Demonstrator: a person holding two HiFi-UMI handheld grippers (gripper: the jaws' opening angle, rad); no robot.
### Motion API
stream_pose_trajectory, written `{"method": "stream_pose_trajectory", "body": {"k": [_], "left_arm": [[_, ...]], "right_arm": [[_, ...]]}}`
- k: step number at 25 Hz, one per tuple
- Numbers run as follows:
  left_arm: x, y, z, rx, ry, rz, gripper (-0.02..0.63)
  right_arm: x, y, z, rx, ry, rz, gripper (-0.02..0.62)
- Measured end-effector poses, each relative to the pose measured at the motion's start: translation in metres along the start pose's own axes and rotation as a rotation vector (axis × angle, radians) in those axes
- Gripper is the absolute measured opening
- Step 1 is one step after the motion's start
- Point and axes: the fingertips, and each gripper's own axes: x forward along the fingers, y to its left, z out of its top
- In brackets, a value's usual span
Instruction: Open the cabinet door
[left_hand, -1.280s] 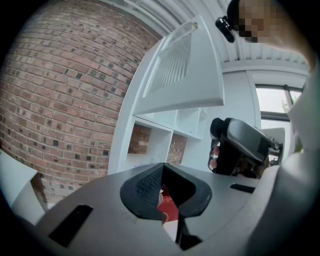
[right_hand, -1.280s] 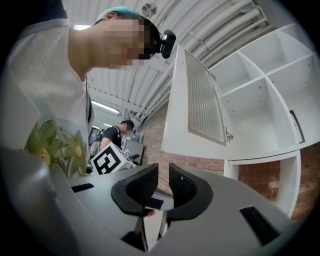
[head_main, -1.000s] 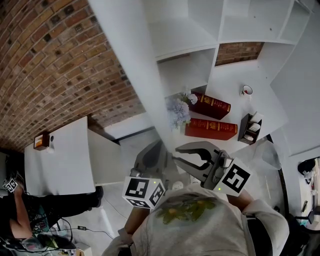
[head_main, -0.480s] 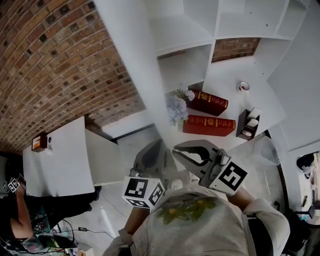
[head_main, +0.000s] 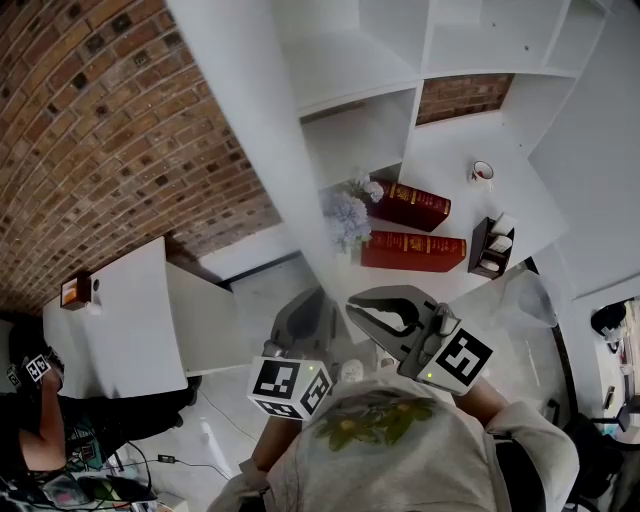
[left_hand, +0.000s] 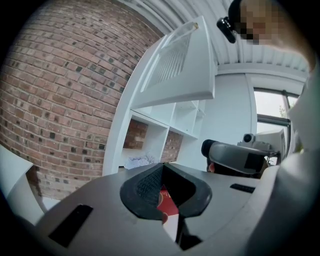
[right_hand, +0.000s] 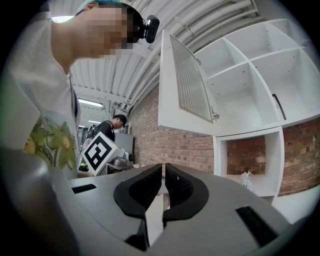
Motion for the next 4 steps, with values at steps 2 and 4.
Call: {"method": "stream_pose_trajectory", "body": {"k": [2, 4], "left_arm": [[0.0005, -0.0029, -0.0011, -0.002, 0.000, -0.005, 0.009], [0.0010, -0.0055, -0.0022, -0.004, 0.001, -0.009, 0.011]], "right_arm": [[-0.0017, -0.0012, -0.0021, 0.003, 0.008, -0.007, 0.035], [-0.0032, -0.0027, -0.0038, 0.006, 0.013, -0.015, 0.035]]}}
